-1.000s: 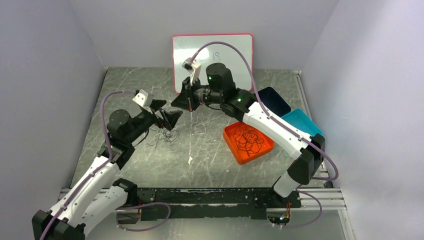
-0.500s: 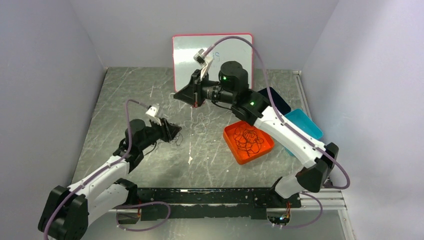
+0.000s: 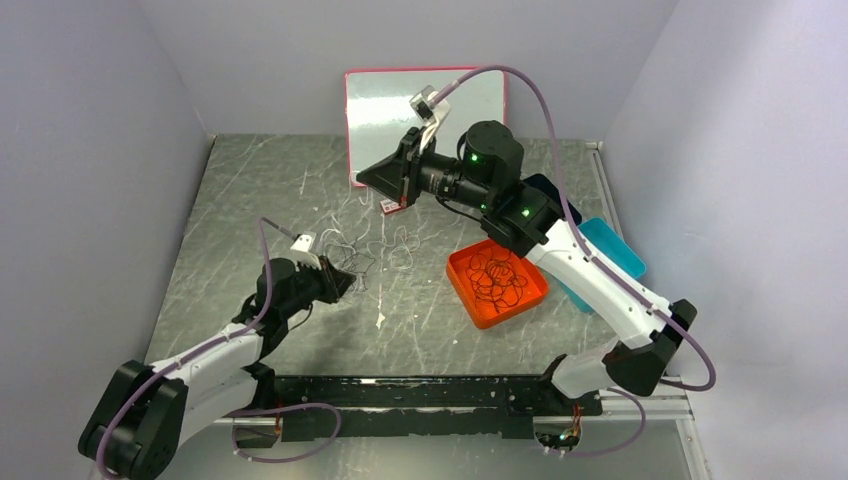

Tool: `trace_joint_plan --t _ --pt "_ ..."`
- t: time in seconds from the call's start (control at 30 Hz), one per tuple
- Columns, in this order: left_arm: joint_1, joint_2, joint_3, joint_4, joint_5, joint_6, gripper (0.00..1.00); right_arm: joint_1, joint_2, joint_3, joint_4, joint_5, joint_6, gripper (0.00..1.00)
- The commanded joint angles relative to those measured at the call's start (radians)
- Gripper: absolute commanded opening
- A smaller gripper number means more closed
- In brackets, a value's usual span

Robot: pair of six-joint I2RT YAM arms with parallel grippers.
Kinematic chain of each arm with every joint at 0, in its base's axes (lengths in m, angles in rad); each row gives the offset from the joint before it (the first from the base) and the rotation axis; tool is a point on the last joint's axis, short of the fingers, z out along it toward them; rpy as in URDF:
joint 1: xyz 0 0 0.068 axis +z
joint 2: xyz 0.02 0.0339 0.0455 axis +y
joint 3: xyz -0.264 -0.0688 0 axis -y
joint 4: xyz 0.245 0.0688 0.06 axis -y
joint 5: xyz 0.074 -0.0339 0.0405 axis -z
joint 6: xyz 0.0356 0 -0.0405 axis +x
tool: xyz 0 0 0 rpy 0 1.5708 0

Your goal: Untangle the cables

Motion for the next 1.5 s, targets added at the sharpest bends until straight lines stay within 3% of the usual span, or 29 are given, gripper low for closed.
trace_joint_plan --t 0.0,0.1,0.5,0.7,0.77,0.93,1.13,1.23,1.37,1.47 --pt "0.005 0.023 -0.027 0.055 -0.064 -0.018 0.12 0.003 -0.052 0.039 0.057 0.024 -0.014 0.0" --pt "0.005 0.043 -0.045 0.08 -0.082 -0.033 0.07 0.003 -0.071 0.043 0.064 0.039 -0.014 0.0" --pt "0.005 0.034 -0.059 0.06 -0.151 -0.07 0.07 0.003 -0.141 0.012 0.09 0.129 -0.021 0.0" --pt "0.005 0.008 -0.052 0.019 -0.224 -0.111 0.07 0.003 -0.203 -0.033 0.114 0.291 -0.06 0.0" --pt "0.005 -0.022 -0.033 -0.022 -0.235 -0.119 0.14 0.003 -0.207 -0.036 0.093 0.336 -0.081 0.0" --pt "0.005 -0.156 0.034 -0.114 -0.215 -0.079 0.49 0.003 -0.179 -0.061 0.045 0.349 -0.082 0.0" --pt "0.005 -0.274 0.153 -0.291 -0.167 -0.006 0.67 0.003 -0.141 -0.154 0.093 0.319 -0.043 0.0" --pt "0.005 -0.319 0.184 -0.379 -0.212 -0.017 0.91 0.003 -0.107 -0.174 0.097 0.335 -0.044 0.0" --pt "0.005 -0.369 0.234 -0.524 -0.392 -0.065 0.95 0.002 -0.08 -0.191 0.089 0.42 -0.041 0.0" --pt "0.005 -0.429 0.253 -0.526 -0.383 -0.029 0.96 0.002 -0.069 -0.215 0.091 0.447 -0.037 0.0"
